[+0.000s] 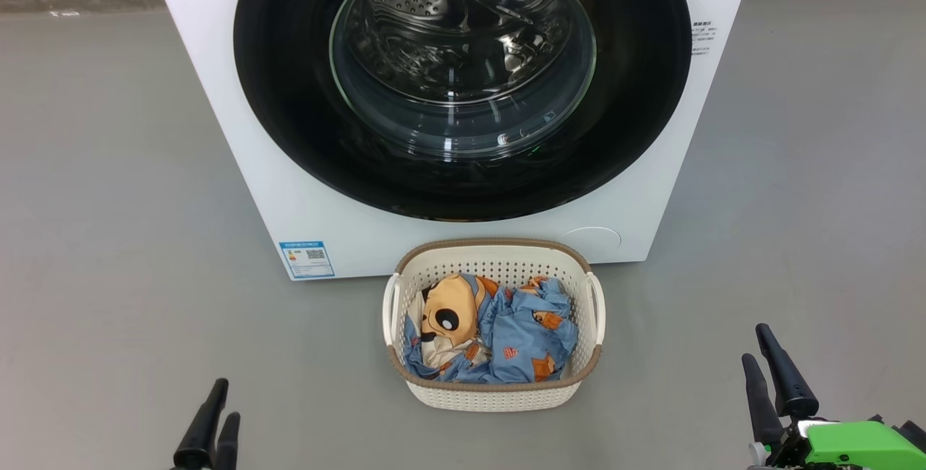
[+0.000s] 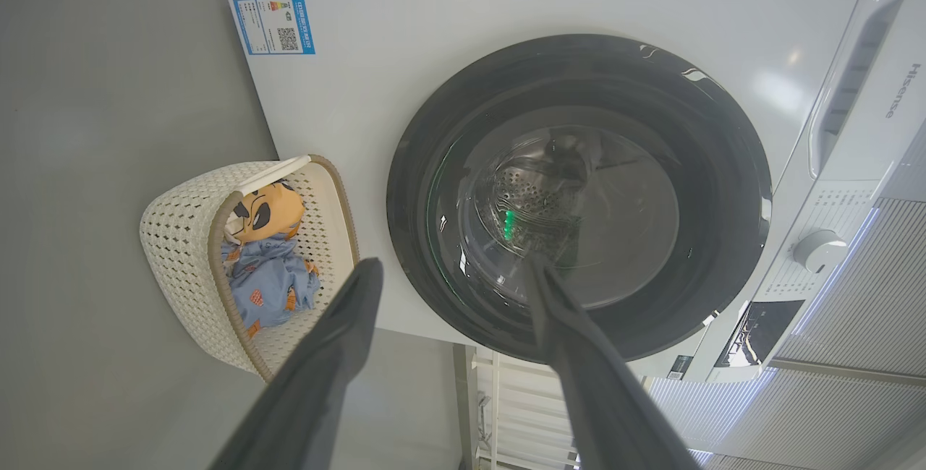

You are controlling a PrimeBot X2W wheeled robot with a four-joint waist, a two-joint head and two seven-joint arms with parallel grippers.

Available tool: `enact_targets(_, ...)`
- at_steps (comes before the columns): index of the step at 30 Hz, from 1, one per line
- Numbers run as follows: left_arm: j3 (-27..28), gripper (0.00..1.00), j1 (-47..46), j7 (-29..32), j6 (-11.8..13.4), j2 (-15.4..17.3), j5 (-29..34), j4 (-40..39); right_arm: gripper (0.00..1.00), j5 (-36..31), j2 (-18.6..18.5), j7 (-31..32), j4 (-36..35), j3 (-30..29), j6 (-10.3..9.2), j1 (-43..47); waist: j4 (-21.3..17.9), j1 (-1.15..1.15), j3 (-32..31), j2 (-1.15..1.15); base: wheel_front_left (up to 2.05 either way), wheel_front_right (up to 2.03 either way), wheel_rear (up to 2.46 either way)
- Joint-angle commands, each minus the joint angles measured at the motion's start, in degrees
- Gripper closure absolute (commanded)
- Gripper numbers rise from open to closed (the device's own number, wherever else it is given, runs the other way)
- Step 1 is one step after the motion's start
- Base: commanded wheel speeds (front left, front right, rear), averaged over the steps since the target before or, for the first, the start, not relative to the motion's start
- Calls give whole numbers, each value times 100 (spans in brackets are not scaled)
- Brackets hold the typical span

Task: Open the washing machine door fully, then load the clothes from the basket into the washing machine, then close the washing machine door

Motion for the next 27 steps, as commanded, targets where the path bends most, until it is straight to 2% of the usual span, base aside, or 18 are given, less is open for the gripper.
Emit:
enact_targets(1,1,0,-199,-58,-19,73,-3,-175,0,20,-47,-68,-181,50,0,-160,3,11,-9,0,0,0,0)
enact_targets(6,-40,0,-224,-143,-21,79,17,-233,0,29,-49,-135,-267,108,1,-178,6,0,-4,0,0,0,0)
enact_targets(27,-260,0,-359,-502,-29,166,379,-527,0,-152,-96,-440,-588,384,2,-289,19,-1,0,0,0,0,0)
